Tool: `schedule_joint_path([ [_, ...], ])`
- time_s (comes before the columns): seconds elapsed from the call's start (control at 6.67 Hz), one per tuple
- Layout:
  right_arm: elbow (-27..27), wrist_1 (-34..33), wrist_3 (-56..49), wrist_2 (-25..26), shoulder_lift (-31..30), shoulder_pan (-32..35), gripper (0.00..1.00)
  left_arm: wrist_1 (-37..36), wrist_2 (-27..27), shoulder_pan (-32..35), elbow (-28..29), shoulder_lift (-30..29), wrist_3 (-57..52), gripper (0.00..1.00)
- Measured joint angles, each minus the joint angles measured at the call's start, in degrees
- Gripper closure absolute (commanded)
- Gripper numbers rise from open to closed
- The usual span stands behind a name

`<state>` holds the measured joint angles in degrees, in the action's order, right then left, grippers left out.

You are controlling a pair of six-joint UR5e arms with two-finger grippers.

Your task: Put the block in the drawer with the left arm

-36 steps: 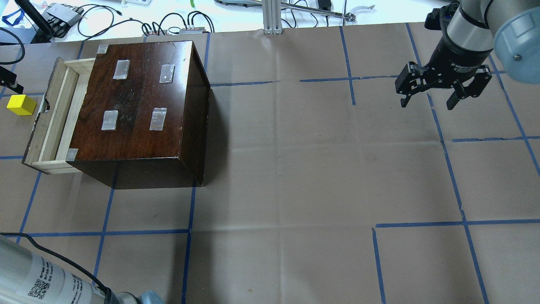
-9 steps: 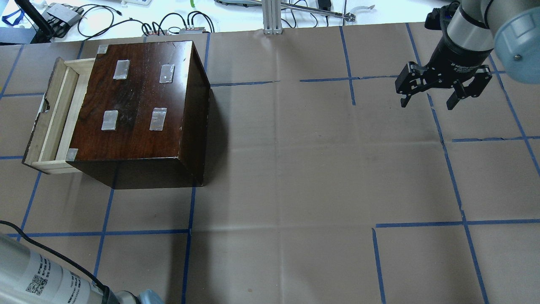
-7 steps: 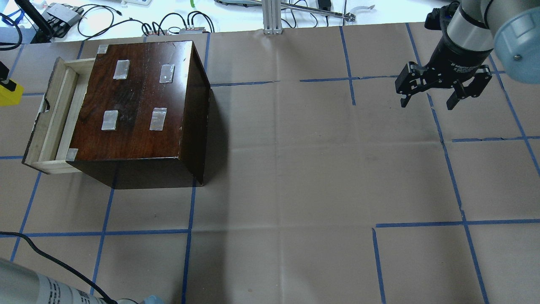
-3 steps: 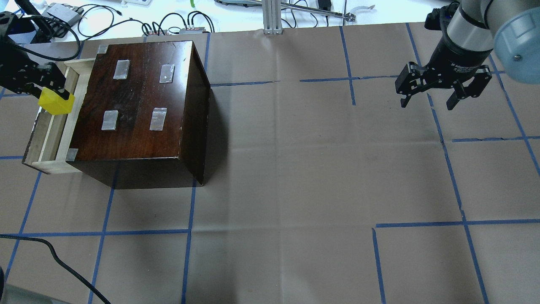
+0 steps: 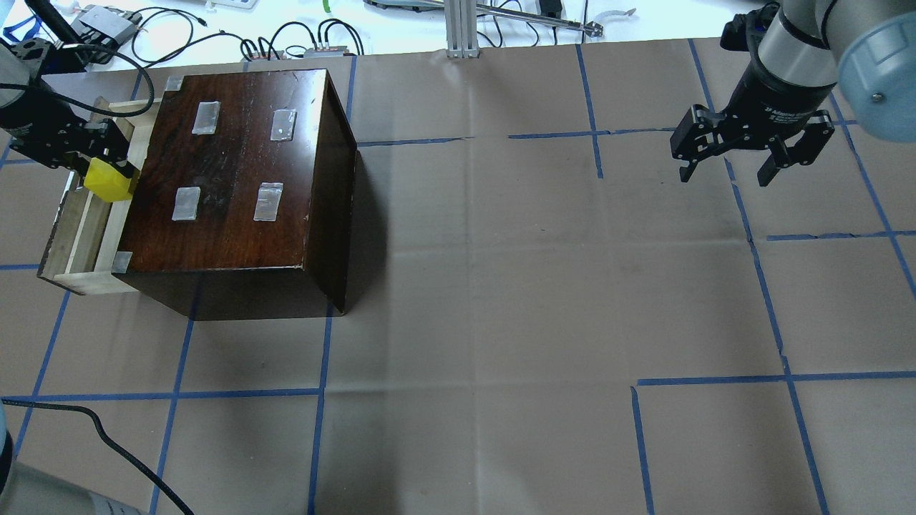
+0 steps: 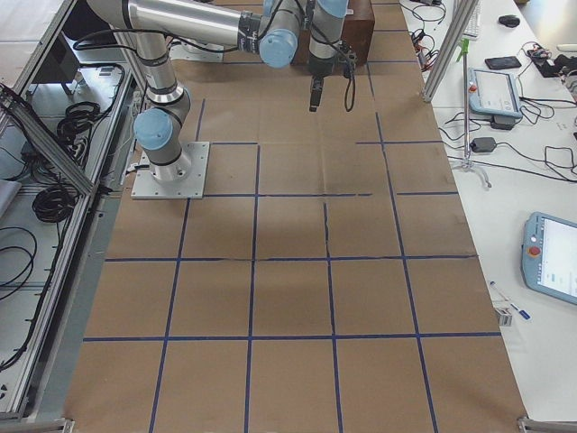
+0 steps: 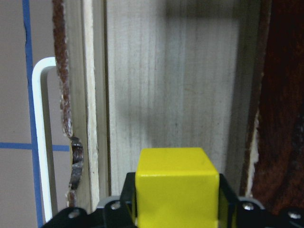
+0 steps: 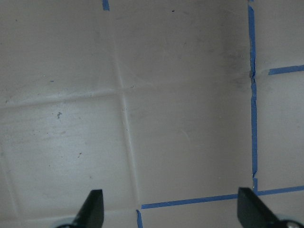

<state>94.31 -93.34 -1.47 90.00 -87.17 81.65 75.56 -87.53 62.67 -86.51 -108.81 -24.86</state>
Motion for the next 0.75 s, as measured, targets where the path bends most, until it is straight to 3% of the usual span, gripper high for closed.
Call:
schedule_joint_path([
  [0.15,0.0,0.0,0.04,0.0,0.01,0.0,0.0,-0.5,0.01,0.0,-0.03,-0.75,-0.01,0.01],
  [0.75,-0.03,0.0,0.03,0.0,-0.02,0.0,0.0,-0.29,-0.16,0.07,1.4,0.27,-0.09,0.01],
])
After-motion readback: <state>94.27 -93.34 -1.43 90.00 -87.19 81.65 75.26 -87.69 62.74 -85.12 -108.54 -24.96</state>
